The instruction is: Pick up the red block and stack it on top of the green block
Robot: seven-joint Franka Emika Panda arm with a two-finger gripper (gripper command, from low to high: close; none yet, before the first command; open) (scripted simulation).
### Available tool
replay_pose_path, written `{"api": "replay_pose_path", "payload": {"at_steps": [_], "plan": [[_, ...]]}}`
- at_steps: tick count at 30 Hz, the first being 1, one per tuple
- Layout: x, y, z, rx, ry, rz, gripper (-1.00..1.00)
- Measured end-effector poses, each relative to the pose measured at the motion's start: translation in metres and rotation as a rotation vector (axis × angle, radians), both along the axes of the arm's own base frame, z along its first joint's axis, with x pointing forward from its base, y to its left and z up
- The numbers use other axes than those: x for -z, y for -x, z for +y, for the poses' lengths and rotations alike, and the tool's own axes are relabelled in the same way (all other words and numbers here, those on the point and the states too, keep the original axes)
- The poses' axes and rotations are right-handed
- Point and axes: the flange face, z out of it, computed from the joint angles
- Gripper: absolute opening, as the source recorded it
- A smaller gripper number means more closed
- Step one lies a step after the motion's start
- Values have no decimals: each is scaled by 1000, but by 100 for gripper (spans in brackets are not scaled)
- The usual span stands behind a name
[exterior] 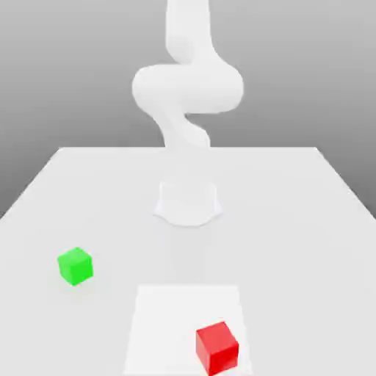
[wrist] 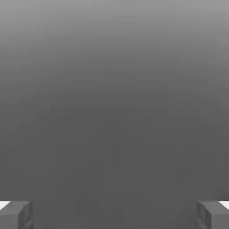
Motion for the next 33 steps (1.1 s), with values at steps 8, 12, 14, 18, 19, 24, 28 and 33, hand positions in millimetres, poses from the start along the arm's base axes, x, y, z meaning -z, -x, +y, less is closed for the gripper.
{"api": "replay_pose_path", "payload": {"at_steps": [8,12,14,18,19,24,28,33], "plan": [[140,-83,14,-108,56,235,0],[215,-105,22,-165,80,349,0],[254,-111,26,-194,92,406,0],[332,-115,34,-256,114,519,0],[351,-114,36,-272,120,548,0],[446,-97,41,-346,142,689,0],[502,-94,42,-360,146,715,0],[524,-93,42,-360,146,716,-100]]}}
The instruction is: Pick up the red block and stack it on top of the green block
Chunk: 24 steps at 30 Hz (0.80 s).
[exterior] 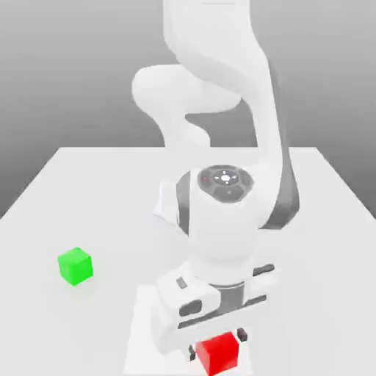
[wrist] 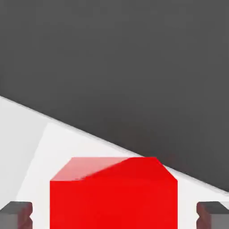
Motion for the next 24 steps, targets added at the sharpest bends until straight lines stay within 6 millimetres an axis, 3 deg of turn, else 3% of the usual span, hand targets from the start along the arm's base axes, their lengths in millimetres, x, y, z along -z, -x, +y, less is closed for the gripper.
{"api": "replay_pose_path", "payload": {"at_steps": [4,9,13,15,17,18,24], "plan": [[0,0,0,0,0,1,-100],[-54,1,-4,13,1,0,-100],[-75,29,-94,321,24,-3,-100],[-82,56,-153,531,30,-4,-100],[-88,88,-200,730,33,-4,-100],[-90,105,-217,818,33,-4,-100],[-98,201,-274,1296,8,-2,-100]]}}
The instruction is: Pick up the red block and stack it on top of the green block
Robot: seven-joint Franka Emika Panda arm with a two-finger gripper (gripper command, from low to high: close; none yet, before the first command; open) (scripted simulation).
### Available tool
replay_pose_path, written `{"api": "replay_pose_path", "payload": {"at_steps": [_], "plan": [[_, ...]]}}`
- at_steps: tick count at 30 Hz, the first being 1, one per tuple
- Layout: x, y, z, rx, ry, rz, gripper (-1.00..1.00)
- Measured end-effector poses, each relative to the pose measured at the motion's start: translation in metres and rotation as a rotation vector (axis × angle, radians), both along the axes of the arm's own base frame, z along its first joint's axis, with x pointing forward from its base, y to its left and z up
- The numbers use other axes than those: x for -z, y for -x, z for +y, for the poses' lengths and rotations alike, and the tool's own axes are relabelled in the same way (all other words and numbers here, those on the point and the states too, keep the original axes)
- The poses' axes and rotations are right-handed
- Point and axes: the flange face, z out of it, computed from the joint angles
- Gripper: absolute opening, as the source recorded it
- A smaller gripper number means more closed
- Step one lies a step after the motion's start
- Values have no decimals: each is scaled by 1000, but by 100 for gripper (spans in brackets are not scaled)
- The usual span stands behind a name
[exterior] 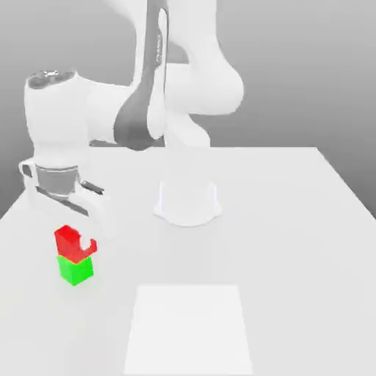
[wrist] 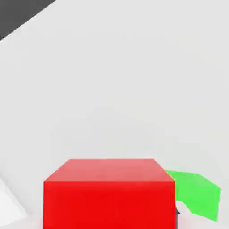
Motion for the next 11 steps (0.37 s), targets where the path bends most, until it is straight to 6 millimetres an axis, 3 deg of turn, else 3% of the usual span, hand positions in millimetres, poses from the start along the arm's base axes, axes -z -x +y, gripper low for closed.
{"api": "replay_pose_path", "payload": {"at_steps": [2,8,9,11], "plan": [[10,13,-6,67,-7,-5,-100],[60,17,-7,87,-9,-6,-100],[65,17,-7,87,-8,-5,100],[65,17,-7,87,-8,-5,100]]}}
